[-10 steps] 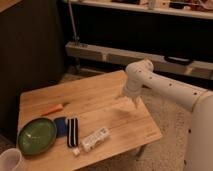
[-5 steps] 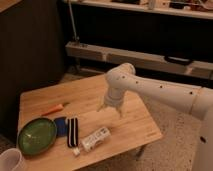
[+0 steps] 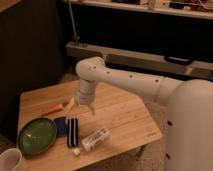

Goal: Move the arm in a circular motion

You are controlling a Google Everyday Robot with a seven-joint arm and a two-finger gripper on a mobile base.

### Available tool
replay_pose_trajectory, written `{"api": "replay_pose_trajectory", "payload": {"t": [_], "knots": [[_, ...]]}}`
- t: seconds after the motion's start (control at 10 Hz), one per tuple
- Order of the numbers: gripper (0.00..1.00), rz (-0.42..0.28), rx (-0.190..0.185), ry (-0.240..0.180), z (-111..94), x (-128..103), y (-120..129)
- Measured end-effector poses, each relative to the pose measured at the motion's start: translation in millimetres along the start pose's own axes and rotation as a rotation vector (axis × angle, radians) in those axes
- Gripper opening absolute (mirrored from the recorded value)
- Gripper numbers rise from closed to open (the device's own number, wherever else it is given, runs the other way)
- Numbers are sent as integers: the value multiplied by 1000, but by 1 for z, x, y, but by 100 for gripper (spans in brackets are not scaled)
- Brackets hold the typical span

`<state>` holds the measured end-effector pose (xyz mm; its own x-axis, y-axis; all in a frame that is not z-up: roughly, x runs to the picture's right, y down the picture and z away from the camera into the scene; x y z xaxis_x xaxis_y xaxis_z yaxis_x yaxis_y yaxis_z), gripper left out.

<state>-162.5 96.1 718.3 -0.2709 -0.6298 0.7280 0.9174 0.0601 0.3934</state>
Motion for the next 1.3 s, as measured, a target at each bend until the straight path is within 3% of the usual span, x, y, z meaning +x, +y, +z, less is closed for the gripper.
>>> {"api": "replay_pose_trajectory", "payload": {"t": [0.3, 0.4, 0.6, 0.8, 1.0, 1.3], "knots": [[74, -56, -28, 93, -8, 62, -41], [74, -26, -44, 134, -12, 91, -41], [74, 36, -62, 176, -18, 128, -25], [74, 160, -81, 226, -24, 168, 17], [74, 279, -86, 257, -26, 185, 60], [74, 476, -75, 312, -26, 171, 144]]}}
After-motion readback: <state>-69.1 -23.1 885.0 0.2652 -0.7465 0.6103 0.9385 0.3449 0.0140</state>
